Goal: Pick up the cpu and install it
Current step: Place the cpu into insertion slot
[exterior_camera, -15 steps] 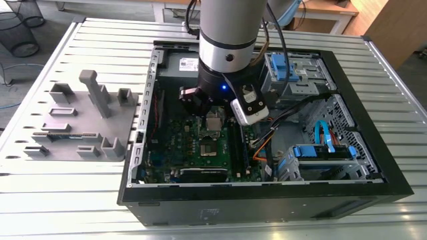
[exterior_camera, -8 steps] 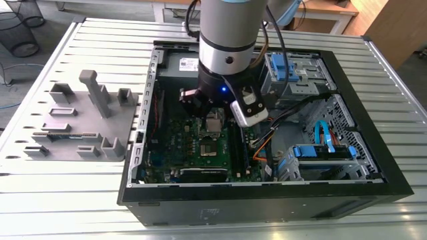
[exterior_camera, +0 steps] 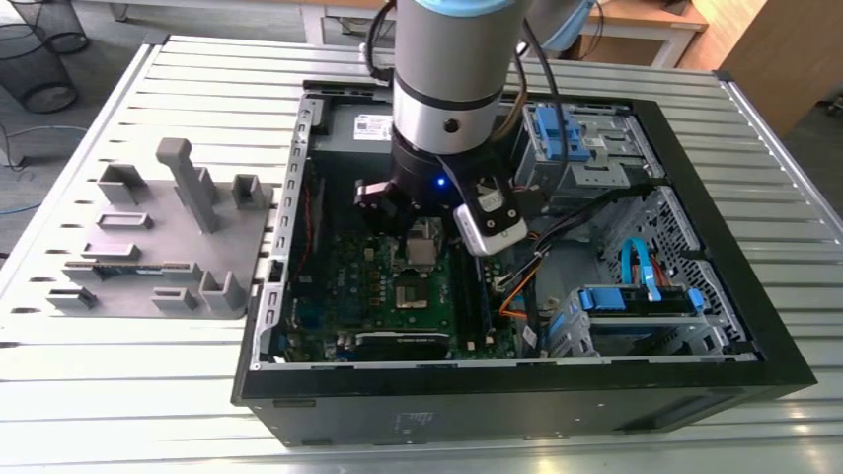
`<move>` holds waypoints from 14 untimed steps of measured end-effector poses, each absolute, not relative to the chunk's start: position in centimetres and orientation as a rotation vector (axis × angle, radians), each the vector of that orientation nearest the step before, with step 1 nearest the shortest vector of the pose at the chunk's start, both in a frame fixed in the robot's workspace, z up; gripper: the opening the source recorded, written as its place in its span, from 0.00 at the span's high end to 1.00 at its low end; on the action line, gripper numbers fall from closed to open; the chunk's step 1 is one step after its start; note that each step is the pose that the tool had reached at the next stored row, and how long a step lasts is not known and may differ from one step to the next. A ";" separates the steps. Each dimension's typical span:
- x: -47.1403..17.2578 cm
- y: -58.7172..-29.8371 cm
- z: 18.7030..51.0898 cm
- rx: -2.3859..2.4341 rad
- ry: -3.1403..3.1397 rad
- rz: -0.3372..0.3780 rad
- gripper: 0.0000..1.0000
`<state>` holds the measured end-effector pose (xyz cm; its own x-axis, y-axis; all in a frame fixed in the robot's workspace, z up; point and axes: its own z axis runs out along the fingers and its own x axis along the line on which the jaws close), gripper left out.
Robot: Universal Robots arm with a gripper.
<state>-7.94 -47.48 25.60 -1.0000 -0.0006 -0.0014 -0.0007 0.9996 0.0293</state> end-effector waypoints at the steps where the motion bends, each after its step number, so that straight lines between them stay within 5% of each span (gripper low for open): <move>1: -7.9 -47.5 25.5 -0.001 3.140 0.046 0.53; 14: -7.9 -48.0 24.4 -0.001 3.140 0.046 0.53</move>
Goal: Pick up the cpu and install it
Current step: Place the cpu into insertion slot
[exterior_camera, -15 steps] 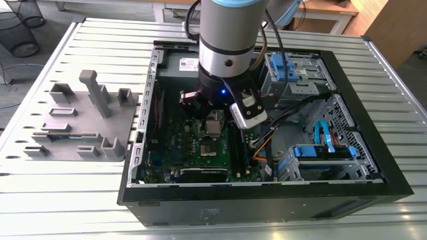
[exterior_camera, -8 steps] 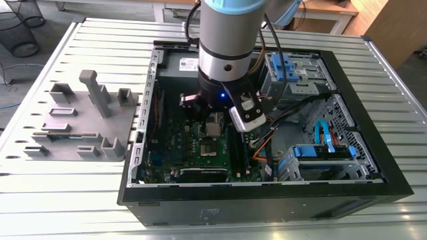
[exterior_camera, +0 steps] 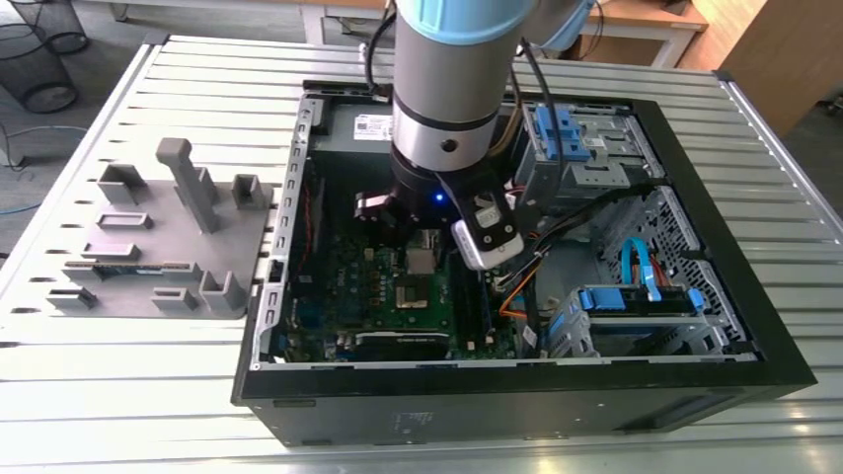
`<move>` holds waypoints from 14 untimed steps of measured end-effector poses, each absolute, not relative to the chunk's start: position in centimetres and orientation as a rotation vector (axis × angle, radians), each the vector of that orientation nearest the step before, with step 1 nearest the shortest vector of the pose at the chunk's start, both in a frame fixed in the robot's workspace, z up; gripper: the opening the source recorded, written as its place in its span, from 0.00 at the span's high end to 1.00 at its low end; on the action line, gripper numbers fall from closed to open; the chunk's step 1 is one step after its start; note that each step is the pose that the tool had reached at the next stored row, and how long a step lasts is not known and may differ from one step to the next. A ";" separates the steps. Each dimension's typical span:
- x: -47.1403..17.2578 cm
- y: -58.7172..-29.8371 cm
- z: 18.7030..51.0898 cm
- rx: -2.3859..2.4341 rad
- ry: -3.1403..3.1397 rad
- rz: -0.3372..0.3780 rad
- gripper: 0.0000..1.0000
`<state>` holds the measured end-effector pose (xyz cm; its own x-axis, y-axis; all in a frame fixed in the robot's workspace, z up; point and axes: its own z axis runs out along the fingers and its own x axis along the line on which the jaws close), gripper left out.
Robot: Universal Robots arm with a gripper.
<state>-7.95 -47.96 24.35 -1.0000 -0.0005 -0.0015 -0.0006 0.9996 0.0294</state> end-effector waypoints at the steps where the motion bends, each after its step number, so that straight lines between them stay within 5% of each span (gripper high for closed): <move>1: -7.9 -48.0 24.3 -0.001 3.140 0.046 0.53; 14: -7.9 -48.3 23.5 -0.001 3.140 0.045 0.53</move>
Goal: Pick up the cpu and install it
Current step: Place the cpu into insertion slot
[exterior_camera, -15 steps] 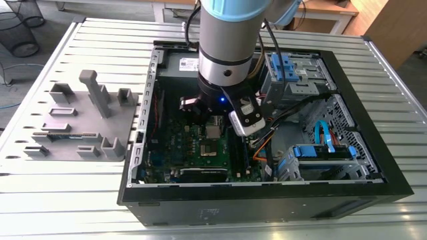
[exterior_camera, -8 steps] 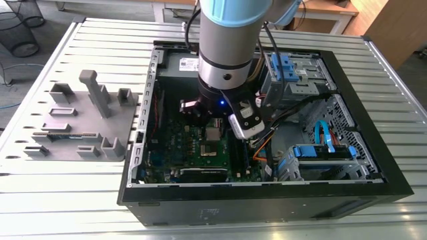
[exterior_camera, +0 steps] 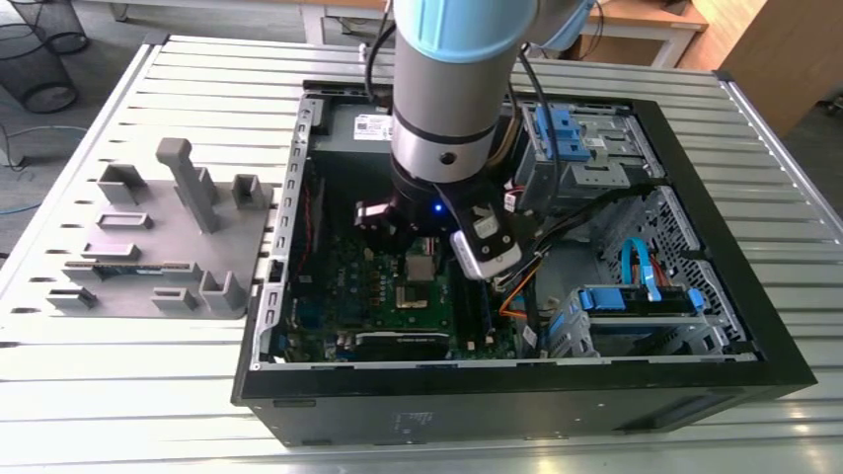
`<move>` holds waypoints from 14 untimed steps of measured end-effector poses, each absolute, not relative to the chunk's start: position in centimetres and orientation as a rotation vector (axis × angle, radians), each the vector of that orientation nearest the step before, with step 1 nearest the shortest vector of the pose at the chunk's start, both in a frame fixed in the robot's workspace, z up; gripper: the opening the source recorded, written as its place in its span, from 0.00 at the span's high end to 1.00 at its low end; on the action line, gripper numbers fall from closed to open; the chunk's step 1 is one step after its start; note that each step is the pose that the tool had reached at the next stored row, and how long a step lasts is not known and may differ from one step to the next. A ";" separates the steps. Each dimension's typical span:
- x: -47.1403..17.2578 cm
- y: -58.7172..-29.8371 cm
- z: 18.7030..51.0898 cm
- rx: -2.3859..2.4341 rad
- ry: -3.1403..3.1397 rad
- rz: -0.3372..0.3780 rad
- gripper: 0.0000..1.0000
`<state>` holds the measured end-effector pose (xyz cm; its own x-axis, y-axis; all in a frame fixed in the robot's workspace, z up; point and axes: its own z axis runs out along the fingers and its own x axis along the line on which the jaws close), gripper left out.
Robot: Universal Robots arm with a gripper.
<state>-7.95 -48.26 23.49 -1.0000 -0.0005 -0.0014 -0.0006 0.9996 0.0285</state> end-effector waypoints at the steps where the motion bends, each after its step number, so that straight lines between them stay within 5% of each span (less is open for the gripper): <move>1: -7.9 -48.3 23.4 -0.001 3.140 0.045 0.53; 14: -7.9 -48.5 22.3 -0.001 3.140 0.045 0.53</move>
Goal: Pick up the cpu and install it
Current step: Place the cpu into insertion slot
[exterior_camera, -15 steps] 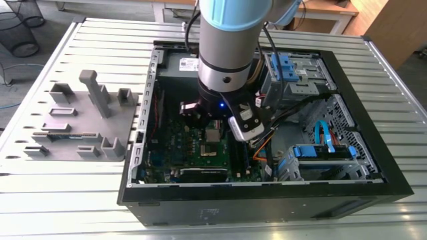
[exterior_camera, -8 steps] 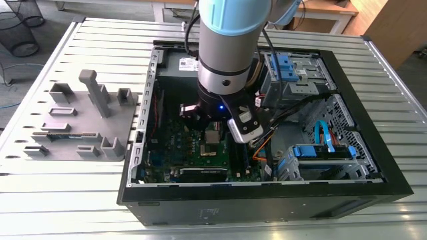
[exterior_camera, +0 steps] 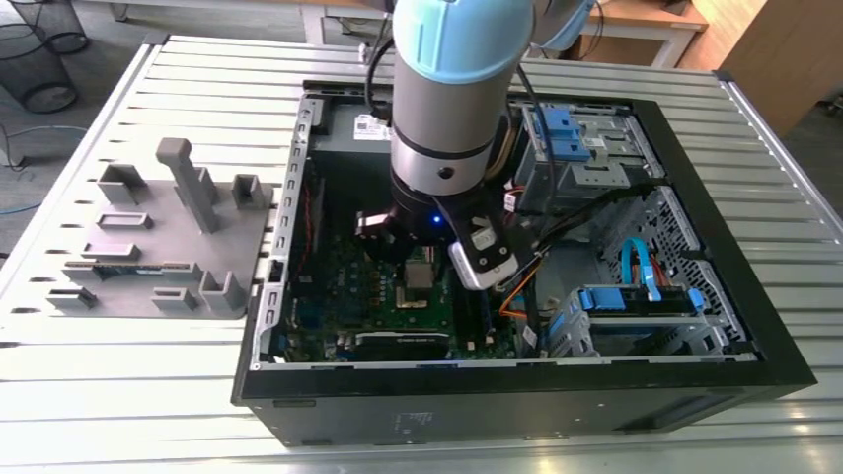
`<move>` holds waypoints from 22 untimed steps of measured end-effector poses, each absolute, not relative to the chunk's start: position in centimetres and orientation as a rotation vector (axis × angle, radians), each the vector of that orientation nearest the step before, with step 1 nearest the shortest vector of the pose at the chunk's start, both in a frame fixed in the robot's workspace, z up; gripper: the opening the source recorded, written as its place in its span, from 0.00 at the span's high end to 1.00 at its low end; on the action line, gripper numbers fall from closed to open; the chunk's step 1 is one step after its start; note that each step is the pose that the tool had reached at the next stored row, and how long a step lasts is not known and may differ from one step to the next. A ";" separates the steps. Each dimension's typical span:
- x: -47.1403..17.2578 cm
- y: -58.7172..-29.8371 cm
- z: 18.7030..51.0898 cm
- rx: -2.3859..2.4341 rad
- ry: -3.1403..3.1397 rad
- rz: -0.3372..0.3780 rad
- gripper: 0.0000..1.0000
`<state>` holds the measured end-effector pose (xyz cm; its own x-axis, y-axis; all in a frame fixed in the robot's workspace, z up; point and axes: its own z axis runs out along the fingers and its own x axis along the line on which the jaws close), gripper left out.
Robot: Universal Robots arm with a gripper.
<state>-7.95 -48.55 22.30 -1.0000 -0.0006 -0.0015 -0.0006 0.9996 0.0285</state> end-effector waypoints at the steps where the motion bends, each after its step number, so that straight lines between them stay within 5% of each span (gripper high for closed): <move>1: -7.9 -48.6 22.2 -0.001 3.140 0.045 0.53; 22: -8.5 -48.8 20.5 -0.001 3.139 0.042 0.53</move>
